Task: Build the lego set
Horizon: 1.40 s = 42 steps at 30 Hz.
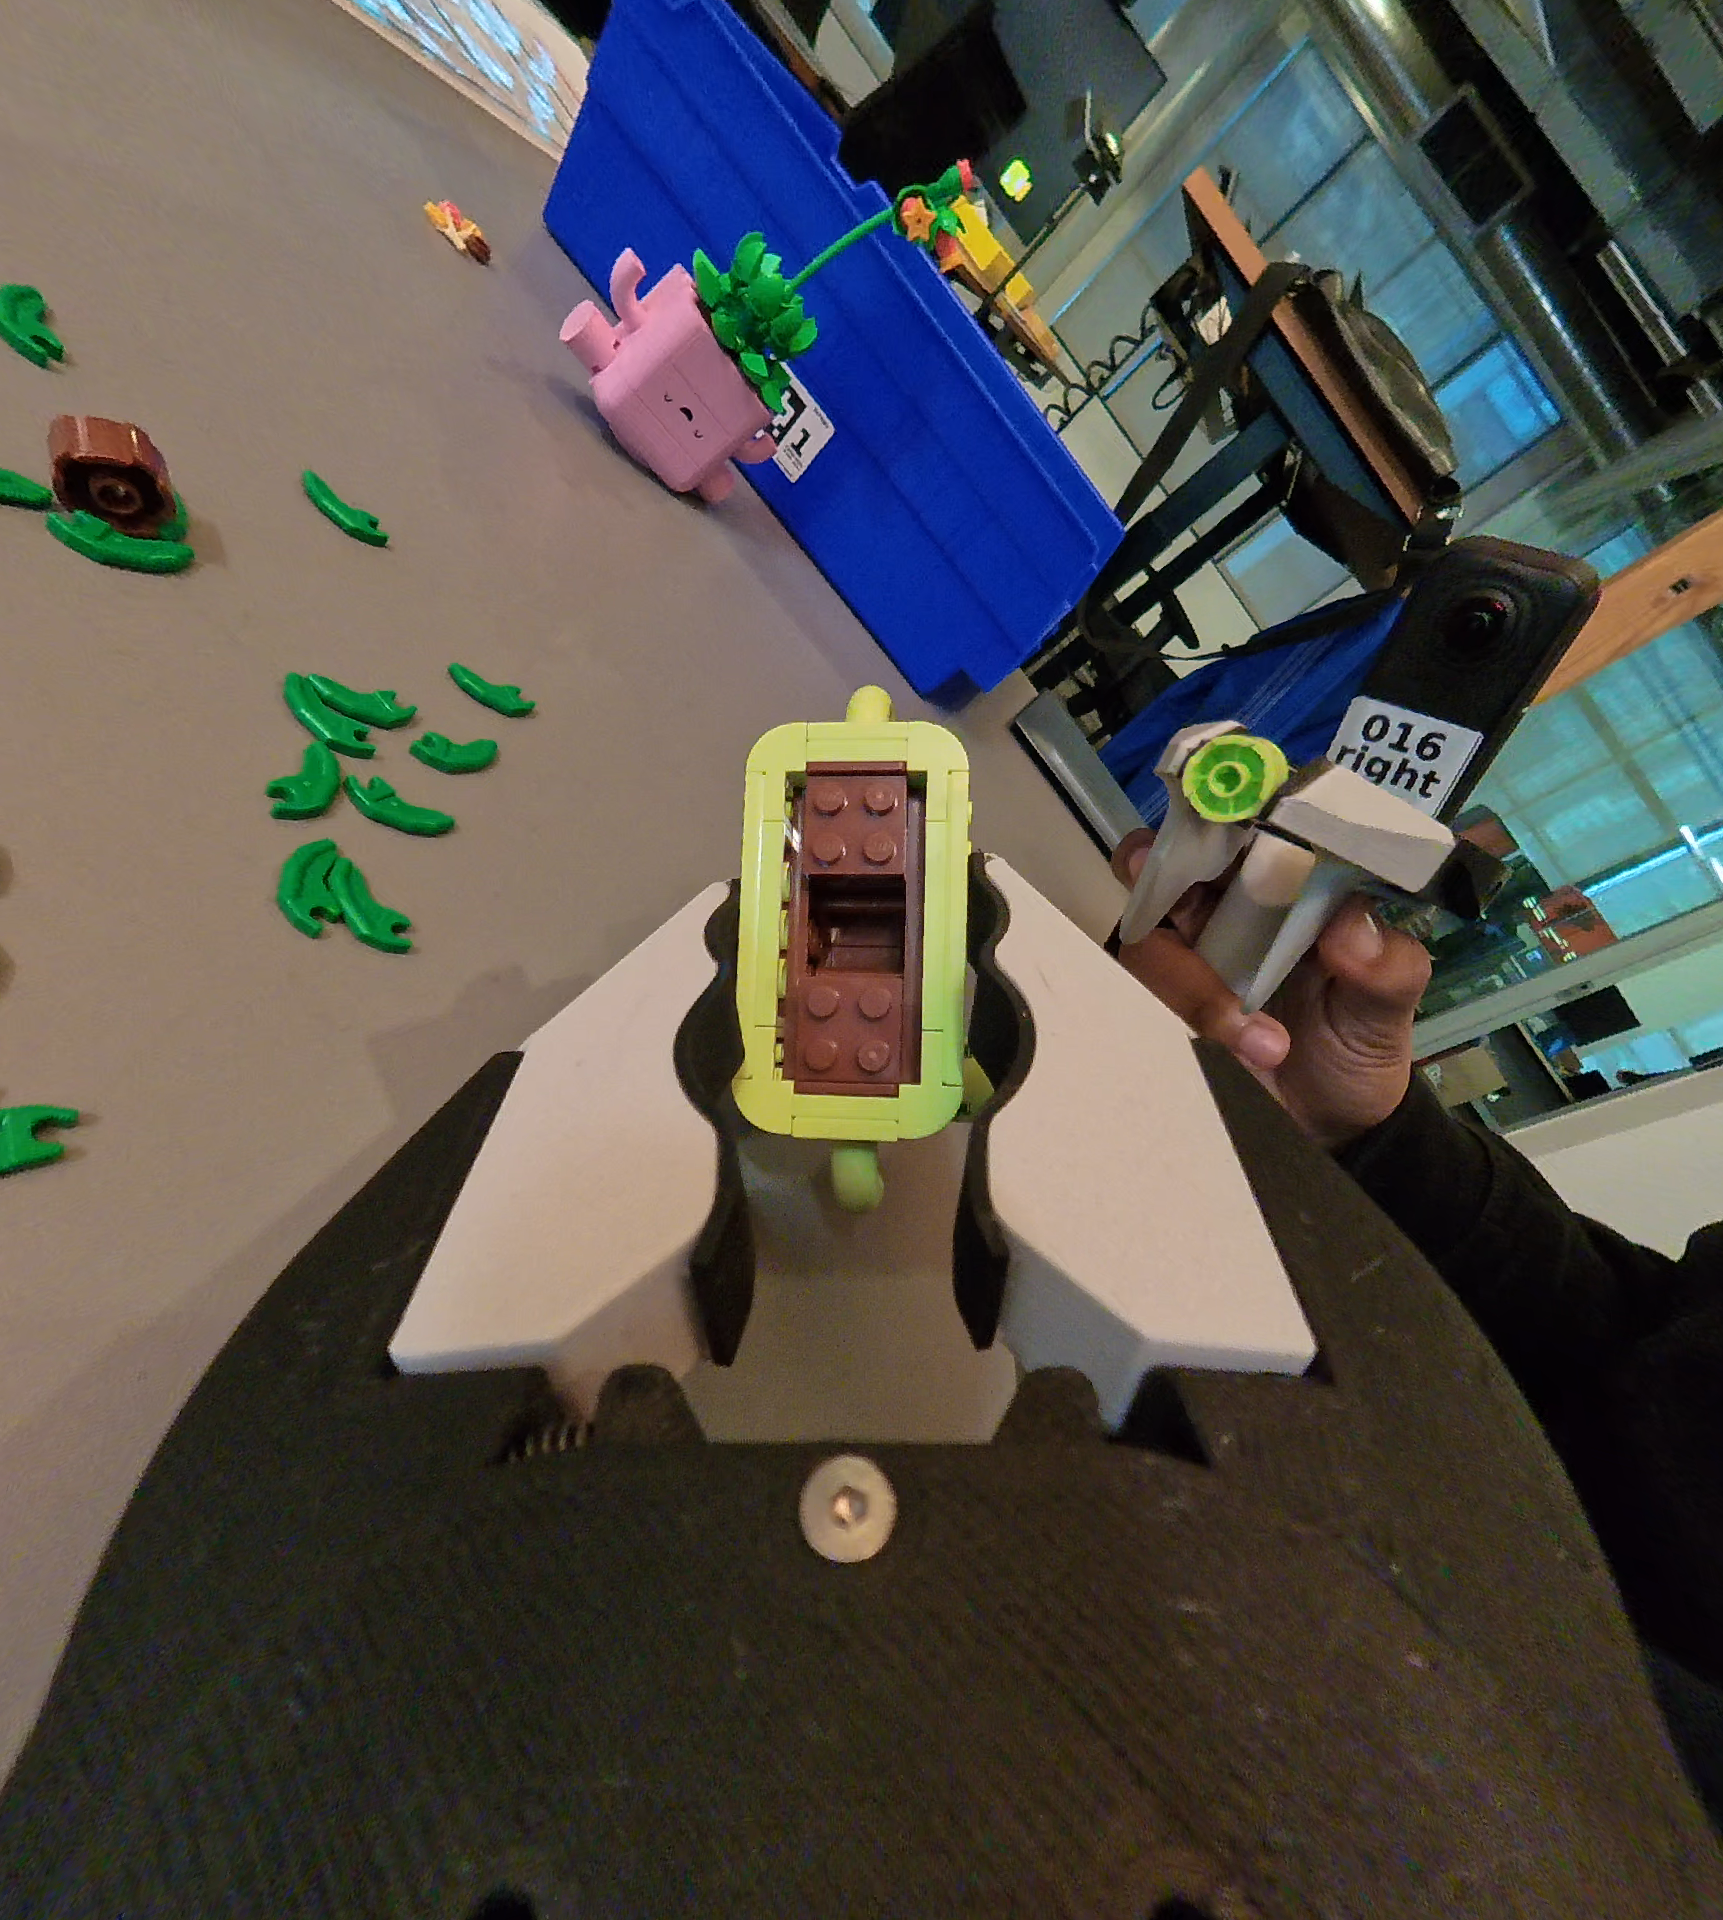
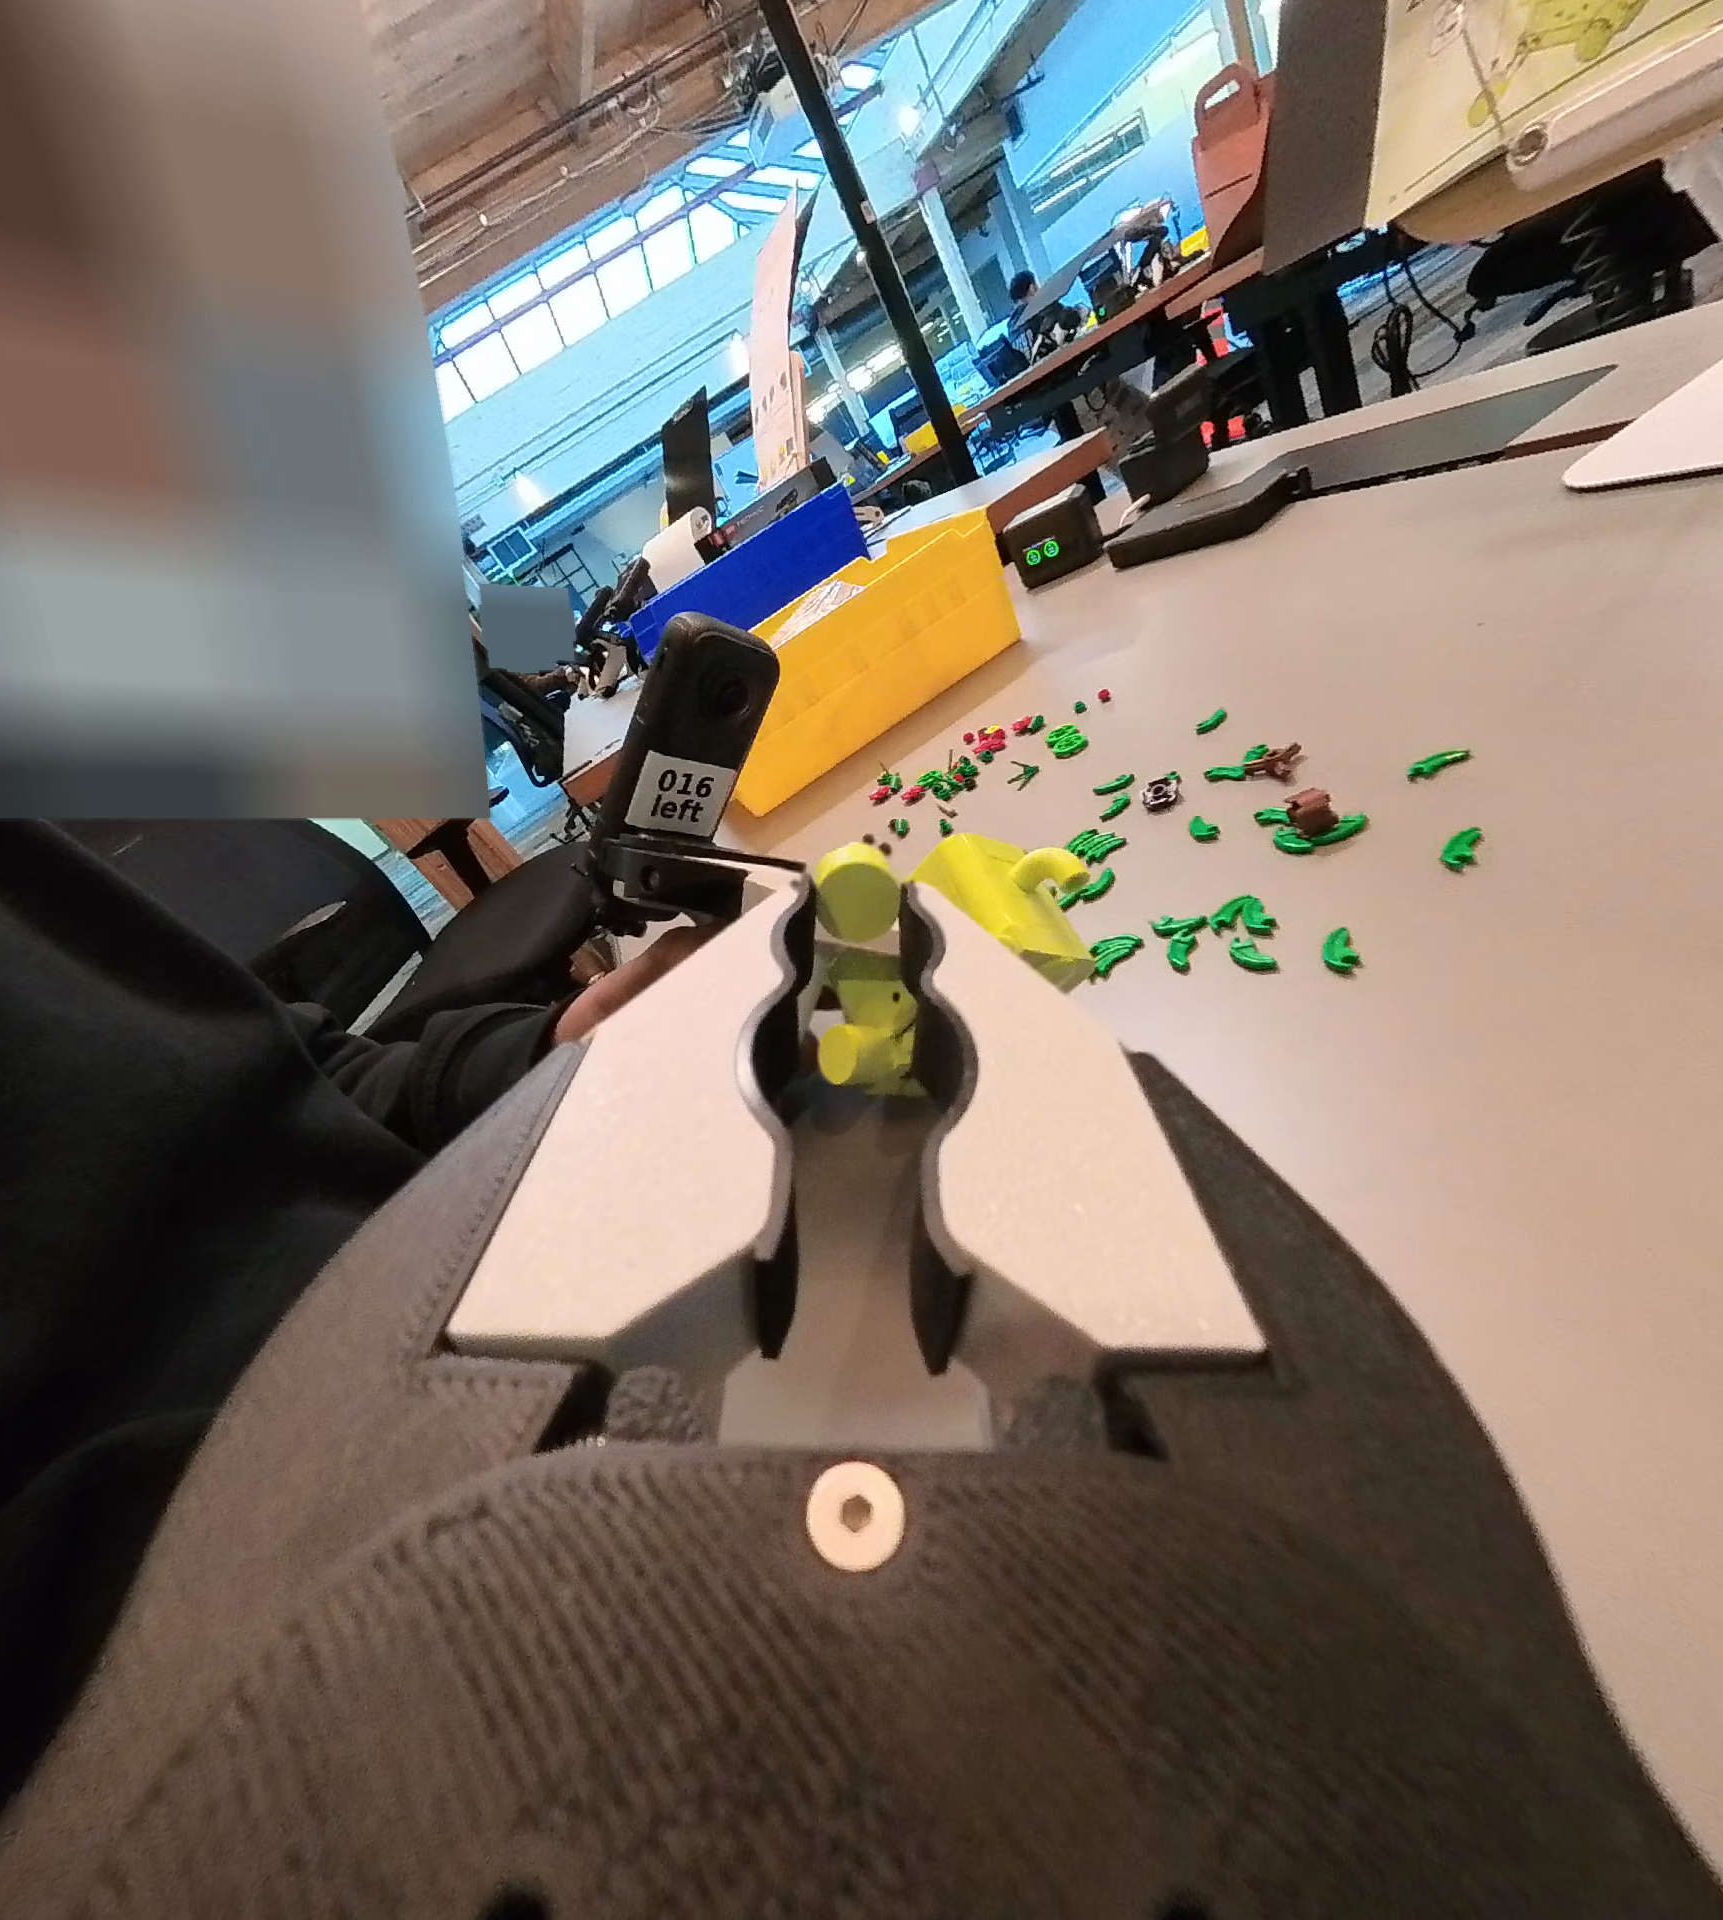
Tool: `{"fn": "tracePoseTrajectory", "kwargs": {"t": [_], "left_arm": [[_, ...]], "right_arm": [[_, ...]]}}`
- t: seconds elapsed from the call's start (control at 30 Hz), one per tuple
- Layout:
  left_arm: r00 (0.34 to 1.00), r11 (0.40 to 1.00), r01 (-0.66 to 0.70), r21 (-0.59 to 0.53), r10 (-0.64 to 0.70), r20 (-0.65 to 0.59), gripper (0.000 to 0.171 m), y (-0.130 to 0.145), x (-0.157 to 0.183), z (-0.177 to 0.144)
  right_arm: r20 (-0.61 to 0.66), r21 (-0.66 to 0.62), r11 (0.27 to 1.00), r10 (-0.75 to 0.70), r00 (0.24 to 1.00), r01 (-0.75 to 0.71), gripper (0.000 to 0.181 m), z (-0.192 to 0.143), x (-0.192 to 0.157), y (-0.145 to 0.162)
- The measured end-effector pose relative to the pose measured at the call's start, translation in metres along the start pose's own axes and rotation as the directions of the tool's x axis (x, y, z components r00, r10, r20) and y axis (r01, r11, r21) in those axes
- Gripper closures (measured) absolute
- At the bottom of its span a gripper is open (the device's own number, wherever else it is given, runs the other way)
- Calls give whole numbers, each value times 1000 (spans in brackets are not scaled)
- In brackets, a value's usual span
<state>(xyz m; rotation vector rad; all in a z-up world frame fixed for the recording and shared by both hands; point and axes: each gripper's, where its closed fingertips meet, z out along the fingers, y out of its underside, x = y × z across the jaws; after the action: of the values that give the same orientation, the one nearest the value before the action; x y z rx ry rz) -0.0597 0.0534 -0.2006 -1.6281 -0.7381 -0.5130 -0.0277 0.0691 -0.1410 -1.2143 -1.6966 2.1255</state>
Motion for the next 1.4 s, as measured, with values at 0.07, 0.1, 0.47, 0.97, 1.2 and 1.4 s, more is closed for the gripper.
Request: {"fn": "tracePoseTrajectory", "kwargs": {"t": [0.07, 0.1, 0.47, 0.97, 1.2, 1.4], "left_arm": [[1000, 1000, 0, -2, 0, -4, 132, 0, 1, 0], [1000, 1000, 0, -3, 0, -4, 132, 0, 1, 0], [1000, 1000, 11, -14, -11, 8, 132, 2, -2, 1], [1000, 999, 5, -42, -6, -20, 133, 6, 2, 2], [999, 998, 10, -61, -13, -39, 133, 8, 4, 3], [999, 998, 5, -63, -8, -51, 133, 9, 6, 3]], "right_arm": [[-1, -2, 1000, -11, 1000, 11, 168, 0, 0, 0], [-6, -5, 1000, -16, 1000, 16, 168, 1, 0, 0], [-272, -364, 829, -530, 803, 424, 167, 13, 28, 18], [-238, -582, 610, -760, 604, 538, 167, 20, 36, 34], [-231, -553, 631, -744, 627, 544, 167, 17, 36, 35], [-237, -523, 668, -711, 662, 529, 167, 13, 37, 34]]}}
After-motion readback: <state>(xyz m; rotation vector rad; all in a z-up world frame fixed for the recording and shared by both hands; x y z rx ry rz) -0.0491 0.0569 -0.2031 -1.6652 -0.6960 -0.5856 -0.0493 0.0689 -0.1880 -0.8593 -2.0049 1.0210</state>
